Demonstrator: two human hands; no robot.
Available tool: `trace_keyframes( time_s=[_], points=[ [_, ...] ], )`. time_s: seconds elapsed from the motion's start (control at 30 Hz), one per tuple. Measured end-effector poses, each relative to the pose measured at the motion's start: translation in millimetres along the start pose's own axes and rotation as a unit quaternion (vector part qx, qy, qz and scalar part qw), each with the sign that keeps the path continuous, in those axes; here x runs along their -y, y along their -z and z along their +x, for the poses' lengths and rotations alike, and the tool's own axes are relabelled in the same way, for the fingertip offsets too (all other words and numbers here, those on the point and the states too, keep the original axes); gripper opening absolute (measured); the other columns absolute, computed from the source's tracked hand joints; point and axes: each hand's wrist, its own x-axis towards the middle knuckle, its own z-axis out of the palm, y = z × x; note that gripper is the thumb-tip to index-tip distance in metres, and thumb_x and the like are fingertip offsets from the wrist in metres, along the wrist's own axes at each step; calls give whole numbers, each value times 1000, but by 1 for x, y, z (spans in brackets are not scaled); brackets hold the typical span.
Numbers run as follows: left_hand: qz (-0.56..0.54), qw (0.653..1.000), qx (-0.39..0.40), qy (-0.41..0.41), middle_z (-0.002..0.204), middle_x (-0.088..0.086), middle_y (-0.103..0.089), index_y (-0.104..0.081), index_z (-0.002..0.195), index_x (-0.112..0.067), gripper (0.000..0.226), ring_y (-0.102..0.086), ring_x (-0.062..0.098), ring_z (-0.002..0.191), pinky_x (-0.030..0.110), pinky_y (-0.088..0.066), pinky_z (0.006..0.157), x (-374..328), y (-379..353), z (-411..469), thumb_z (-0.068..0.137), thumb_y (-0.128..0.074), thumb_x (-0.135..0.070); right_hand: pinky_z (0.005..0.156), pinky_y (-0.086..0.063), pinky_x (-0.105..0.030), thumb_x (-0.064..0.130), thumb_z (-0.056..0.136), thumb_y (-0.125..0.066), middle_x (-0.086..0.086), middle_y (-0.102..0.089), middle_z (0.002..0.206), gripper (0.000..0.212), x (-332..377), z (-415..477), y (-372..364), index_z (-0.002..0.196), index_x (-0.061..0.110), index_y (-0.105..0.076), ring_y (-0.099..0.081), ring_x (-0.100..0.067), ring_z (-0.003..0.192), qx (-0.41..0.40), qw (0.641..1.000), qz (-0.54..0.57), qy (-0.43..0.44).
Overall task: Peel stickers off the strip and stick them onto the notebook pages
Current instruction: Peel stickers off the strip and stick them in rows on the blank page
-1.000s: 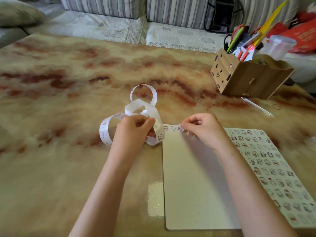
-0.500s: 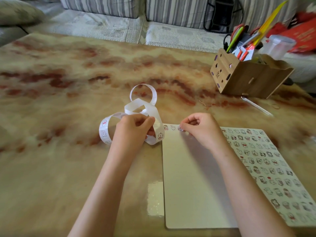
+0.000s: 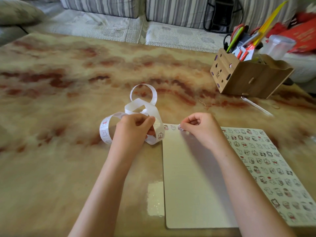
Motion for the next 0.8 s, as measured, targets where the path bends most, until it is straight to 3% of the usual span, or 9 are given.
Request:
trace_keyframes(
  time_s=[0.33, 0.53, 0.67, 0.8],
  points=[
    [2, 1000, 3, 2, 73, -1, -73, -71, 74, -16, 22, -70, 19, 81, 41, -55, 84, 0, 0, 1, 90, -58, -23, 52, -36, -20, 11, 77, -74, 4, -55, 61, 9, -1, -2, -1, 73, 16, -68, -47, -9, 54, -13, 999, -46, 20],
    [3, 1000, 4, 0, 74, 1, -73, -71, 74, -14, 23, -70, 24, 82, 43, -55, 84, 1, 1, 1, 90, -58, -23, 60, -39, -22, 12, 78, -74, 6, -56, 74, 17, -5, 3, -1, 87, 21, -63, -47, -5, 59, -18, 999, -42, 8],
    [4, 1000, 5, 0, 72, 1, -73, -71, 73, -13, 23, -70, 24, 81, 45, -55, 84, 2, 0, 2, 89, -59, -24, 55, -36, -19, 3, 82, -64, 5, -58, 71, 24, -8, 5, 1, 74, 25, -63, -45, -3, 54, -21, 999, -35, 4],
    [5, 1000, 1, 1, 73, 1, -73, -71, 73, -14, 23, -70, 24, 82, 46, -54, 84, 2, 0, 2, 89, -59, -24, 55, -36, -20, 14, 86, -64, 11, -55, 63, 13, -7, 3, 0, 79, 24, -65, -46, -5, 54, -18, 999, -42, 15]
  ],
)
